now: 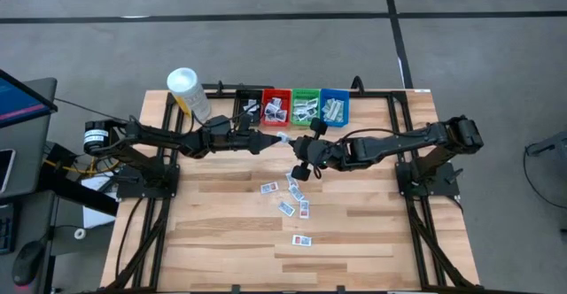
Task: Pick & Place First Aid Supplies
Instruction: Put the ointment pack into the black bin
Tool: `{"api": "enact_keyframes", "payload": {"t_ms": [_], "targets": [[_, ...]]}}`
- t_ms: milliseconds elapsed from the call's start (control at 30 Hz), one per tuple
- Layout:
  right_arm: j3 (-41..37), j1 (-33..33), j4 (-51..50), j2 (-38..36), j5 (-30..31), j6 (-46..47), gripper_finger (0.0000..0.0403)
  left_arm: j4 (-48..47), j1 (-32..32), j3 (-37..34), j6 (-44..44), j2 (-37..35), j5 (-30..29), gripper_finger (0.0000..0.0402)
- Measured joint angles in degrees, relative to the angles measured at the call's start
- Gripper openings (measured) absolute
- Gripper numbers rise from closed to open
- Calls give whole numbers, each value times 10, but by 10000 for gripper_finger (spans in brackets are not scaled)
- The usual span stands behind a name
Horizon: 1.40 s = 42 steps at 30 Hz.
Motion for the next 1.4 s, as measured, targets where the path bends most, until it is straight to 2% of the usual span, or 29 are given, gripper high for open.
{"api": "enact_keyframes", "payload": {"t_ms": [200, 567, 1033, 1300, 1400], "targets": [[0, 1, 0, 0, -8, 1, 1, 2, 0, 0, 1, 0, -1, 10], [0, 1, 0, 0, -30, 7, 8, 2, 0, 0, 21, 0, -5, 6], [0, 2, -29, 0, -32, 9, 139, 2, 0, 0, 27, 0, -14, 8], [-1, 0, -95, 0, -31, 104, 188, 2, 2, 0, 54, 0, -20, 10], [-18, 0, -98, 0, -31, 142, 196, 2, 2, 0, 99, 0, -30, 7]]}}
